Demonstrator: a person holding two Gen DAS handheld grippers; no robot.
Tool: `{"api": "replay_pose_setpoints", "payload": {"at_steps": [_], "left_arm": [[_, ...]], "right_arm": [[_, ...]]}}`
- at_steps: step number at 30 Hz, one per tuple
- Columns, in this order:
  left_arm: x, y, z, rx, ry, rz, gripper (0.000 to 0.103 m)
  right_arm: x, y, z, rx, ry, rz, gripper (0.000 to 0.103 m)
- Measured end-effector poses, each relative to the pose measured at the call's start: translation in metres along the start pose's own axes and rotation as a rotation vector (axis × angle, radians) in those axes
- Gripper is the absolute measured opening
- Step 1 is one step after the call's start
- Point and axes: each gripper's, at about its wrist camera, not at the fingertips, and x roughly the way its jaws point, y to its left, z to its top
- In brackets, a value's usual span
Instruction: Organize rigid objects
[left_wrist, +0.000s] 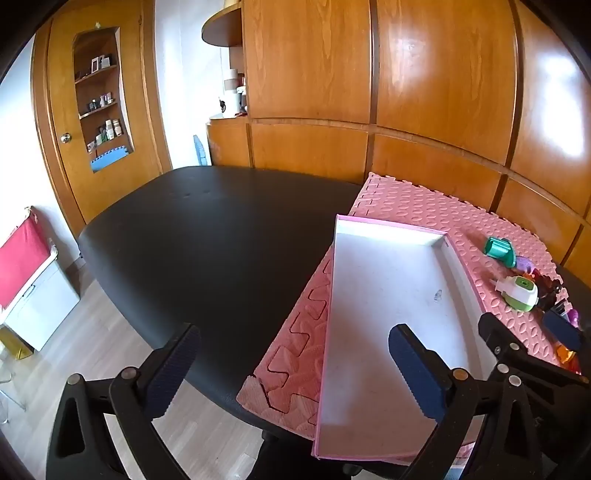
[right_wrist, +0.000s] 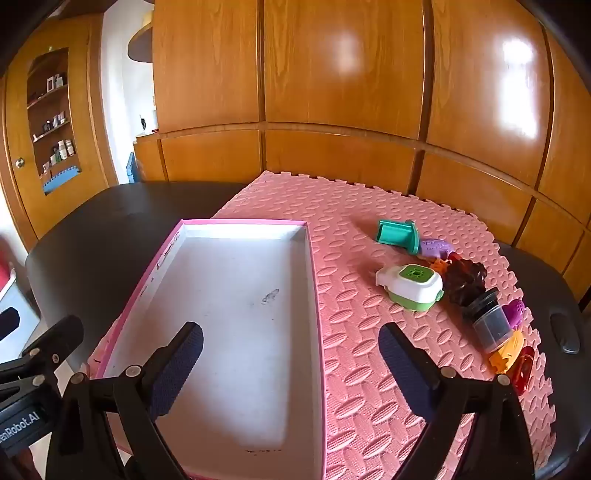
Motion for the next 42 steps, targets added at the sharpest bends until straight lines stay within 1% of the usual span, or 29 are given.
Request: {"api": "replay_pose_setpoints", "payload": {"at_steps": [3,4,6,7,9,10,12,26,42], "left_arm": [[0.0,-0.001,0.0,0.006,-0.013,-0.018,0.102],[0.004,0.001,-0.001,-0.004,0.002,-0.017,0.102],[0.004,0.003,0.0,-0.028,0.006,-0.018,0.102],[0.003,0.004,-0.001,-0.025,0.006,-0.016,0.102],[0.004,0.007,-0.002,-0.023,0.019,-0.009,0.102],[0.008,0.002,0.0,-0.017,0.034,0.002,0.102],[0.012,0.003,0.001,-0.017,0.049,-0.002,0.102],[0.014,-0.002,0.0,-0.009,0.048,-0.007,0.102],[0.012,-0.009,-0.002,0.012,0.051,-0.018,0.102]], "right_arm": [[-0.001,0.004,0.002,-0.004,0.002,-0.002,0.097],[0.0,0.004,0.004,-0.006,0.002,0.0,0.097],[0.004,0.006,0.008,-0.013,0.008,-0.001,0.097],[0.003,0.01,0.009,-0.019,0.001,-0.009,0.097],[0.005,0.004,0.013,-0.005,0.01,0.003,0.097],[0.006,0.005,0.013,-0.001,0.013,0.004,0.097],[0.006,0.002,0.013,0.003,0.012,0.008,0.097],[0.002,-0.001,0.013,0.01,0.002,0.02,0.097],[0.0,-0.005,0.013,0.013,-0.008,0.008,0.097]]}}
